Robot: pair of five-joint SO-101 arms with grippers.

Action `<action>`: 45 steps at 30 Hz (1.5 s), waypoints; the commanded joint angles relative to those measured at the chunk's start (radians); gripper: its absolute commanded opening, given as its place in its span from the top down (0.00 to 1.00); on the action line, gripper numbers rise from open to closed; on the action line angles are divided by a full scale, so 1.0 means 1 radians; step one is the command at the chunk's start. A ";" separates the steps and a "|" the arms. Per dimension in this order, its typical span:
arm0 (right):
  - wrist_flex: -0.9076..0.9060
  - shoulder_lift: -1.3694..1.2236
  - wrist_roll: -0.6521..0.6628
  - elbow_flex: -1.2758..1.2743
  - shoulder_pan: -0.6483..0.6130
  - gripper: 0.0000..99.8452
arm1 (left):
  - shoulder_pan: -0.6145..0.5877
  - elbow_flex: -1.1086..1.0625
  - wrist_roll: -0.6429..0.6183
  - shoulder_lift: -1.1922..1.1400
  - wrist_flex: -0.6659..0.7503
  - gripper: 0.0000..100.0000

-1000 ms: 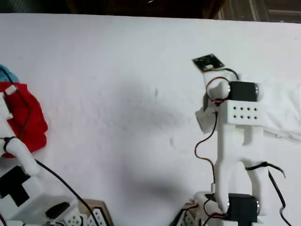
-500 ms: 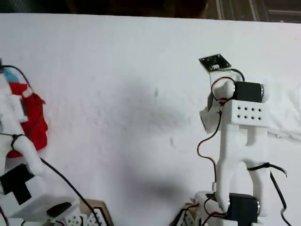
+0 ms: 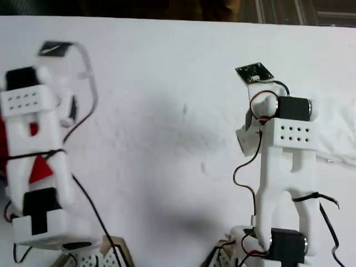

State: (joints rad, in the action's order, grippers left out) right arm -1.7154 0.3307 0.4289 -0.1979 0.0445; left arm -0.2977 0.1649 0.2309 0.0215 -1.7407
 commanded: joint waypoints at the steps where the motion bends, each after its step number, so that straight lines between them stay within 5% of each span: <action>1: 0.012 0.042 0.009 0.005 0.005 0.79 | 0.181 0.119 -0.008 0.080 -0.048 0.98; 6: 0.008 0.048 0.009 0.005 0.010 0.79 | 0.410 0.125 -0.003 0.203 -0.044 0.98; 9: 0.012 0.039 0.009 0.005 0.008 0.79 | 0.448 0.125 -0.003 0.236 -0.029 0.97; 13: 0.035 0.038 0.009 0.003 0.010 0.79 | 0.285 0.125 -0.008 0.201 0.021 0.96; 19: 0.104 0.038 0.009 -0.038 0.002 0.79 | -0.192 0.128 -0.011 -0.011 0.161 0.81; 25: 0.176 0.038 0.009 -0.130 0.002 0.79 | -0.480 0.134 -0.011 -0.265 0.333 0.81; 35: 0.188 0.038 0.009 -0.137 0.002 0.79 | -0.454 0.134 -0.011 -0.493 0.411 0.81; 45: 0.182 0.038 0.009 -0.137 0.002 0.79 | -0.404 0.133 -0.164 -0.555 0.365 0.97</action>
State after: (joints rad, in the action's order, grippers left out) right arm -1.5405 0.3307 0.4289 -0.3391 0.0445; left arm -0.7119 0.2693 0.0882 -0.5401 -1.3525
